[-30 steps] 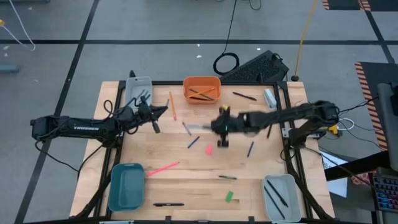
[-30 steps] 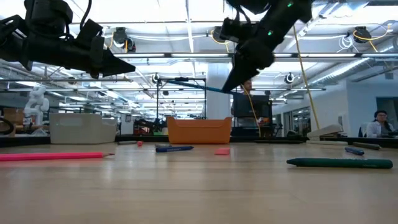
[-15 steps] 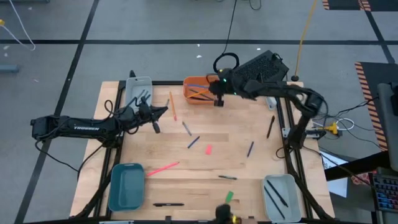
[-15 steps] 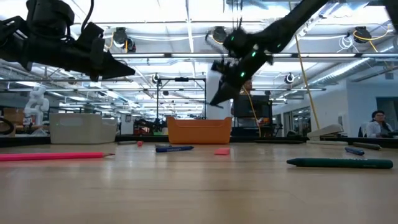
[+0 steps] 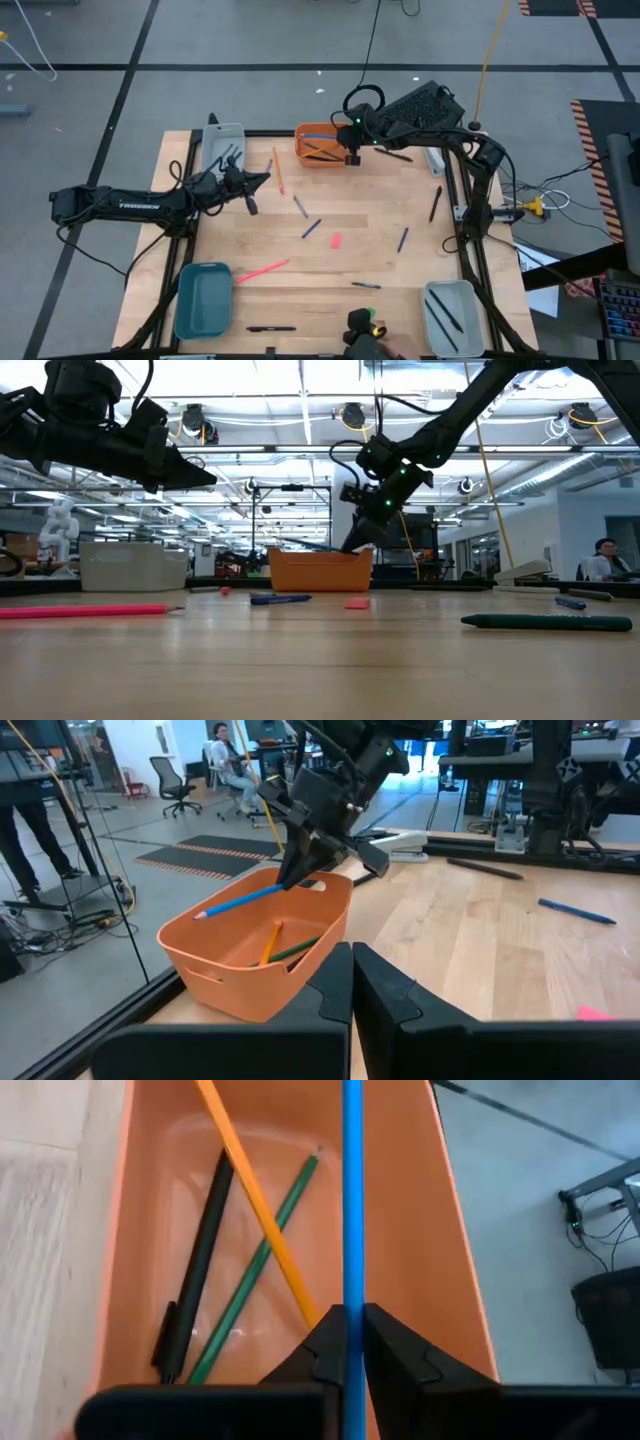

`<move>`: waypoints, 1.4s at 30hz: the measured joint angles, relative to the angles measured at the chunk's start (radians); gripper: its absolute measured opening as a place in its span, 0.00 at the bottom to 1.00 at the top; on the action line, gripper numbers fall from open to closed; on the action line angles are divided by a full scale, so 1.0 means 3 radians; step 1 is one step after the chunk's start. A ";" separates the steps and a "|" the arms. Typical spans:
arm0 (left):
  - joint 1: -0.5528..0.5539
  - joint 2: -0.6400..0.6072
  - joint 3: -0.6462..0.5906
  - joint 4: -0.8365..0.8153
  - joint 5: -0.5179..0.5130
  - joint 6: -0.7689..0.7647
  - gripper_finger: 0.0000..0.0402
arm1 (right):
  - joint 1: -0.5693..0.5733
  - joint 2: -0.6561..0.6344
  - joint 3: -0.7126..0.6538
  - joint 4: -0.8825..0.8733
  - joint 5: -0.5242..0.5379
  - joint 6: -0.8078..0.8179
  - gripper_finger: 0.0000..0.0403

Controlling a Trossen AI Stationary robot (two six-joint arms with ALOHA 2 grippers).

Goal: Sort crayons/erasers/pens/pencils in bins
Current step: Put the blue pencil into the orange bin, then put the blue crayon into the top gray bin

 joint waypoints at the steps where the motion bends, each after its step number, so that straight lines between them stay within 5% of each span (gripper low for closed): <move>1: -0.0001 0.0000 0.0000 -0.0004 0.0000 -0.0001 0.01 | 0.0000 0.0004 0.0000 -0.0006 -0.0014 0.0028 0.05; 20: 0.0000 0.0000 0.0001 -0.0187 0.0012 -0.0135 0.02 | 0.0061 -0.0102 -0.0051 -0.0092 -0.0142 0.0227 0.10; 28: 0.0000 0.0093 0.0481 -0.1267 0.0019 -0.0333 0.01 | 0.0387 -0.0897 -0.0202 -0.0389 0.0077 0.0373 0.02; 42: -0.0045 0.1289 0.1494 -0.2325 0.0569 0.0103 0.01 | 0.1053 -0.1913 -0.2412 0.2222 -0.0162 0.1471 0.00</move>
